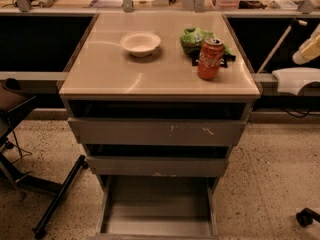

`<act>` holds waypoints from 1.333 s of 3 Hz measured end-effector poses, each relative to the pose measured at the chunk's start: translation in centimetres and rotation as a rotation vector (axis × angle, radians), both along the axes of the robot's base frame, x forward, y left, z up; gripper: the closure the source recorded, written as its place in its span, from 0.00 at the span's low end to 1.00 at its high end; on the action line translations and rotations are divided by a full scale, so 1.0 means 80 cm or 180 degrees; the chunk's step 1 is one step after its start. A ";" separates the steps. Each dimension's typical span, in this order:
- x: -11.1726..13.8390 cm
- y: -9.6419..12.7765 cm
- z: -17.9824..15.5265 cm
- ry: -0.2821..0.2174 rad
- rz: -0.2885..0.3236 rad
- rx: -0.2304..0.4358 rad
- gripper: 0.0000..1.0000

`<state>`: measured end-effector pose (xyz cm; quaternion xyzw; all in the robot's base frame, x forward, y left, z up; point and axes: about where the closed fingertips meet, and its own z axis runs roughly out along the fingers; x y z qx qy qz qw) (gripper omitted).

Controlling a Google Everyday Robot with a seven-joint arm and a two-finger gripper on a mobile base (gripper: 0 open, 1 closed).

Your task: Place coke can into bottom drawer

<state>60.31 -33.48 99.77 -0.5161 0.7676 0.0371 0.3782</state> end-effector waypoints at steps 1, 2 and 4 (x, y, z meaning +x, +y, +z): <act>0.001 -0.003 -0.004 0.0003 0.0004 0.0113 0.00; 0.002 -0.003 -0.005 0.0003 0.0005 0.0112 0.00; 0.060 0.109 -0.047 0.0273 0.0552 0.0776 0.00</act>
Offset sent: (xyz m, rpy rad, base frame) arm 0.0006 -0.0037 -0.0035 0.0401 0.0000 0.0005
